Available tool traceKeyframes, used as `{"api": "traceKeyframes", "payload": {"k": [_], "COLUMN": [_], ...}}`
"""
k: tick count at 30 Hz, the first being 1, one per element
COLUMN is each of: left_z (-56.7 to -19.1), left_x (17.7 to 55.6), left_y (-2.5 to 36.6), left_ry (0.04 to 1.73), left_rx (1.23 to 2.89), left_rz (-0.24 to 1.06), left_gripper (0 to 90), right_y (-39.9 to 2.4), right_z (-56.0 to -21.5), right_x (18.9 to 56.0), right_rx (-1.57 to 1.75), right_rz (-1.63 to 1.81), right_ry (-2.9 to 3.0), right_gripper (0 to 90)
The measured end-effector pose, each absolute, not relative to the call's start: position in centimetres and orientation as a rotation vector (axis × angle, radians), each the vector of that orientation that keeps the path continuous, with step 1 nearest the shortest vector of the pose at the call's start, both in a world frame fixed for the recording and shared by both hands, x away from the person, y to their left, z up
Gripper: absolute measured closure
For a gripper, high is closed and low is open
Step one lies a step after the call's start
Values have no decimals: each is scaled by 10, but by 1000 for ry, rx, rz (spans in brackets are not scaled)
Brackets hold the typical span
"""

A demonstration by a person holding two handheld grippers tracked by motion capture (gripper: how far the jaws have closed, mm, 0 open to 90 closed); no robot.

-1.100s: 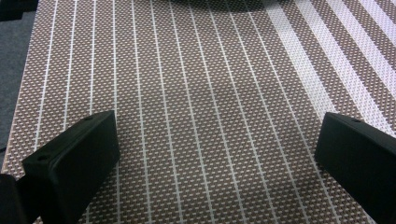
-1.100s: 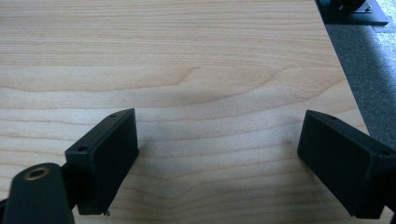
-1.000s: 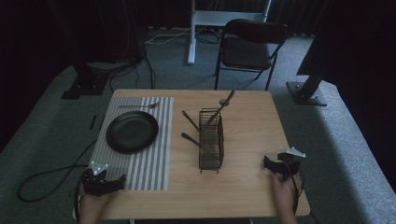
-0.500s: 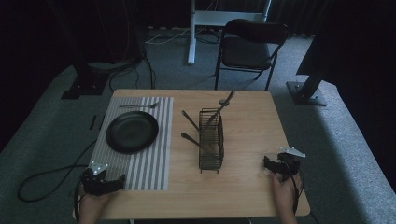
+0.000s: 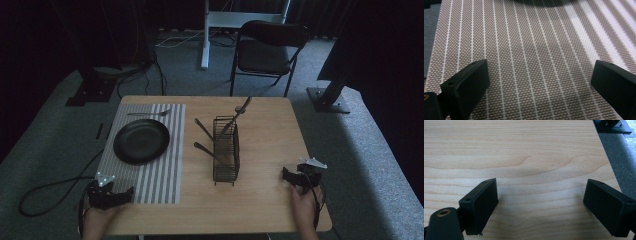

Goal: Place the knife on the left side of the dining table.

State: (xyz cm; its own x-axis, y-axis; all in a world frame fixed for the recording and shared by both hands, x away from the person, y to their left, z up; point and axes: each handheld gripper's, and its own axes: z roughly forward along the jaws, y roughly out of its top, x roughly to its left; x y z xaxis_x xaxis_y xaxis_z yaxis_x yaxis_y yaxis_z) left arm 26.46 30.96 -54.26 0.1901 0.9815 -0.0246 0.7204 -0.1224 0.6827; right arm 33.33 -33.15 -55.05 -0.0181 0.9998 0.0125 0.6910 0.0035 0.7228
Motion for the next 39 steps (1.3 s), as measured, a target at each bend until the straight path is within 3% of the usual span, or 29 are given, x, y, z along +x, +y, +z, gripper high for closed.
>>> {"api": "traceKeyframes", "payload": {"k": [16, 39], "left_z": [-527, -469], "left_x": [265, 265], "left_y": [293, 231], "left_ry": [1488, 1159], "left_rx": [1950, 1999], "left_rz": [586, 543], "left_gripper": [38, 38], "right_y": [-331, -331], "right_z": [-551, -551], "right_x": [333, 333], "right_rx": [1740, 1740], "right_rz": [766, 766], "right_ry": [1762, 1763], "right_gripper": [114, 114]}}
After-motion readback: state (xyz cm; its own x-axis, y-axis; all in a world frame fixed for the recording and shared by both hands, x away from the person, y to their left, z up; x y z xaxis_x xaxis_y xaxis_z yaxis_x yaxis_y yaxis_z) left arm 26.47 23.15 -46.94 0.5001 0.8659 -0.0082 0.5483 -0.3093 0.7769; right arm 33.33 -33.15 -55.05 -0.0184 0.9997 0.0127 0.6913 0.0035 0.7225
